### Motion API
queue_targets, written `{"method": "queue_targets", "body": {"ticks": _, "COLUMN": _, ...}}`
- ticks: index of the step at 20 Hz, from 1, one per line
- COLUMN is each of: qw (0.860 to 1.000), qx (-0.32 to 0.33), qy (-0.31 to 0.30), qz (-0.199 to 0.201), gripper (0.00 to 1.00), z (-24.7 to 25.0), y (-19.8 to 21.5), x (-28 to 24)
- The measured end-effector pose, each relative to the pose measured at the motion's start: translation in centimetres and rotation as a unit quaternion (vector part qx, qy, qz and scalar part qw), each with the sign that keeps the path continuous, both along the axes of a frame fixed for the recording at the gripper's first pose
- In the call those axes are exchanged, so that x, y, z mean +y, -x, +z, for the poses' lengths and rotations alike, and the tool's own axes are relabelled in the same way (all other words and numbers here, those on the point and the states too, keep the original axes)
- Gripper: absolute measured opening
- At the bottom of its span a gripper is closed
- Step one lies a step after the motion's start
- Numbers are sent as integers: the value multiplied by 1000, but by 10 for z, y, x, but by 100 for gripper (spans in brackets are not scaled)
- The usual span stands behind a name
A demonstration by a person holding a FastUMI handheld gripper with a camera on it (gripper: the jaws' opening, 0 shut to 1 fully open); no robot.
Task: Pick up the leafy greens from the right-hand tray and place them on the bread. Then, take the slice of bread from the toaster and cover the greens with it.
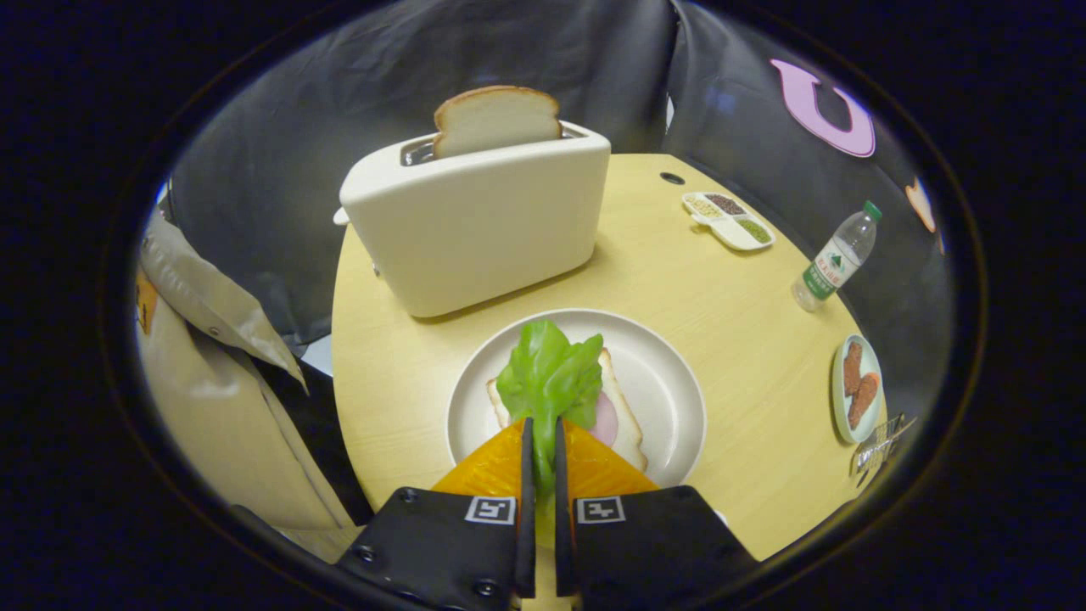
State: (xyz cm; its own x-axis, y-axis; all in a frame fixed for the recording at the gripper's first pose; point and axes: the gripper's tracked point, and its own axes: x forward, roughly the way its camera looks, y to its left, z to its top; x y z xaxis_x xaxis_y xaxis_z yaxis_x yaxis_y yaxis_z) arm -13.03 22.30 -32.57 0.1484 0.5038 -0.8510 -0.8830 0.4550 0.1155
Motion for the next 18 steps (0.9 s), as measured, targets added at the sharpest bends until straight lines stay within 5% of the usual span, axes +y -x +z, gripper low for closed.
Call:
{"method": "queue_targets", "body": {"ticks": 3, "qw": 1000, "qx": -5, "qy": 16, "qz": -6, "gripper": 17, "z": -9, "y": -9, "x": -1}}
{"method": "queue_targets", "body": {"ticks": 18, "qw": 999, "qx": -35, "qy": 23, "qz": -24, "gripper": 100, "z": 16, "y": -17, "x": 13}}
